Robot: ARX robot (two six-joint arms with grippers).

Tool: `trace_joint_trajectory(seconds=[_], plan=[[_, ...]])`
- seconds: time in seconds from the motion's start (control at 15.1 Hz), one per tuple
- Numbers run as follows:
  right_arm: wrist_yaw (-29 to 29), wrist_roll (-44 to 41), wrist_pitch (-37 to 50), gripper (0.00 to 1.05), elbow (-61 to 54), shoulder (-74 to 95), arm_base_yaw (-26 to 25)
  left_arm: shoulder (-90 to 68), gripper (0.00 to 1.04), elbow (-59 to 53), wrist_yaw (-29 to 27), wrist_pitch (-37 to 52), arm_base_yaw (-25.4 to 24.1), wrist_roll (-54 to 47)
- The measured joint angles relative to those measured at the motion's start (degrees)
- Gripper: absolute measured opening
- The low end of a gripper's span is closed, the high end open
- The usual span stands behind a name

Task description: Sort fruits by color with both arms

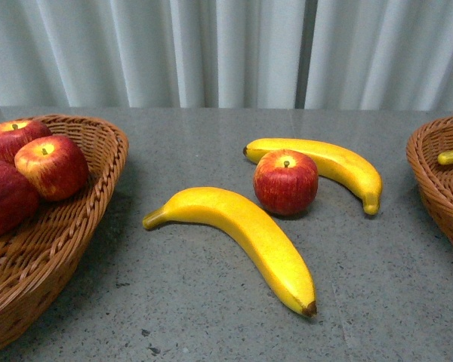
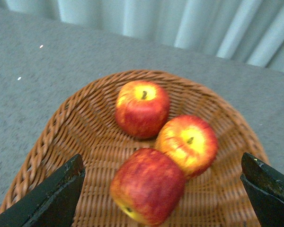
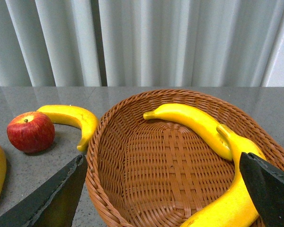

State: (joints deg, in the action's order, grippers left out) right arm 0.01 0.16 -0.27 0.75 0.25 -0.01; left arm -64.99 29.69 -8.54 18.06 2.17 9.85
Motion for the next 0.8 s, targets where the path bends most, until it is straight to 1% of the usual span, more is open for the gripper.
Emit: trace_joint_trajectory(seconds=[0.07, 0.2, 0.33, 0.53, 0.73, 0.8], plan=[[0.00, 0.00, 0.00, 0.98, 0.00, 0.00, 0.00, -0.07, 0.98, 0.96, 0.26, 0.83, 1.03, -0.72], [0.00, 0.00, 0.00, 0.98, 0.00, 0.00, 0.00, -2.60, 0.98, 5.88, 2.23, 3.56, 5.92, -4.50], [0.00, 0.00, 0.00, 0.98, 0.00, 0.00, 0.00, -9.14, 0.98, 12.31, 8.44, 4.79, 11.91, -9.84], [0.00, 0.00, 0.00, 0.98, 0.00, 0.00, 0.00, -24.15, 0.98, 25.03, 13.55, -1.46, 18.67, -17.31], [0.00, 0.00, 0.00, 0.98, 0.00, 0.00, 0.00, -35.01, 0.98, 33.64, 18.14, -4.31, 22.58, -23.15], [0.00, 0.00, 0.00, 0.98, 0.00, 0.00, 0.00, -37.51, 0.98, 35.30, 18.88, -4.96, 23.61, -24.48]])
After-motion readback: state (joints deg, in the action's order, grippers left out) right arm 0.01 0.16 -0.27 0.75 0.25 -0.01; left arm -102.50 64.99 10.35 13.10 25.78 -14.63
